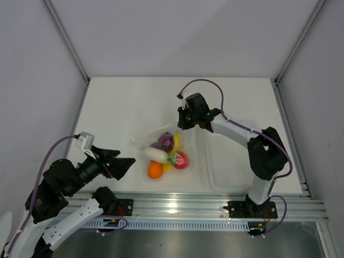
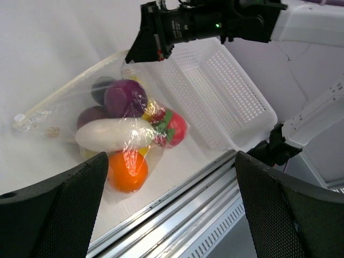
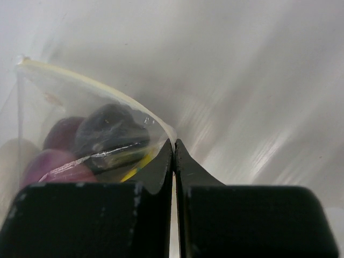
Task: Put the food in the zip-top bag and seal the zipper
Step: Place the zipper food storage bag at the center of the board.
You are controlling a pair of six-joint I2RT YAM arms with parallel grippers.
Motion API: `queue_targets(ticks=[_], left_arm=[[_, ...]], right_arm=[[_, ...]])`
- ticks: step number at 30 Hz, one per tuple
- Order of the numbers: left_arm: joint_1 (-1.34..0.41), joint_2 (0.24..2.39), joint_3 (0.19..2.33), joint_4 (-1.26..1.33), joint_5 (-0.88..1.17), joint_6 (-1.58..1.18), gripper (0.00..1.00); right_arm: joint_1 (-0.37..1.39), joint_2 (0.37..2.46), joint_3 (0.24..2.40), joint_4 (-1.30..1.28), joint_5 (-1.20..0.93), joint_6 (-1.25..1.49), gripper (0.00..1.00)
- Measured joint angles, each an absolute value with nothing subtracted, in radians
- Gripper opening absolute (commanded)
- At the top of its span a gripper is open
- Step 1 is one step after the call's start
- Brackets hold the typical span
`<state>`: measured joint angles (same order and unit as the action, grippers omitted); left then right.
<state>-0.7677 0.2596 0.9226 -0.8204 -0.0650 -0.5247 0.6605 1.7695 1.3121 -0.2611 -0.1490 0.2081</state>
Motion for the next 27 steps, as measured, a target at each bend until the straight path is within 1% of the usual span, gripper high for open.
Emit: queue_targets(ticks=[9, 18, 19, 20, 22, 23, 26, 27], left_arm=[[-0.768, 0.248, 0.895, -0.817, -0.026, -0.524, 1.00], [-0.768, 0.244, 0.865, -0.811, -0.021, -0.526, 0.99], [-0.768, 0.244, 0.865, -0.810, -0.021, -0.526, 1.00], [-0.768, 0.244, 0.865, -0.808, -0.021, -0.526, 0.99], [-0.768, 0.244, 0.865, -0.807, -0.020, -0.526, 0.99], [-0.768, 0.244, 0.865, -0.806, -0.020, -0.526, 1.00], [-0.768, 0.244, 0.865, -0.801, -0.012, -0.527, 0.99], [-0.768, 0.244, 0.865, -0.800, -0.009, -0.528, 0.99]], right_arm=[[0.583, 1.942, 1.443, -0.252, -0.165, 0.284, 0.00], [0.540, 2.032, 1.557, -0.259, -0.128, 0.360, 0.00], [0.539, 2.037, 1.568, -0.260, -0.117, 0.371, 0.02], [0.539, 2.039, 1.573, -0.261, -0.110, 0.379, 0.10], [0.538, 2.039, 1.577, -0.263, -0.094, 0.396, 0.22], [0.537, 2.039, 1.579, -0.263, -0.086, 0.406, 0.35], [0.537, 2.039, 1.579, -0.266, -0.076, 0.418, 0.53], [0.537, 2.039, 1.579, -0.270, -0.072, 0.421, 0.62]])
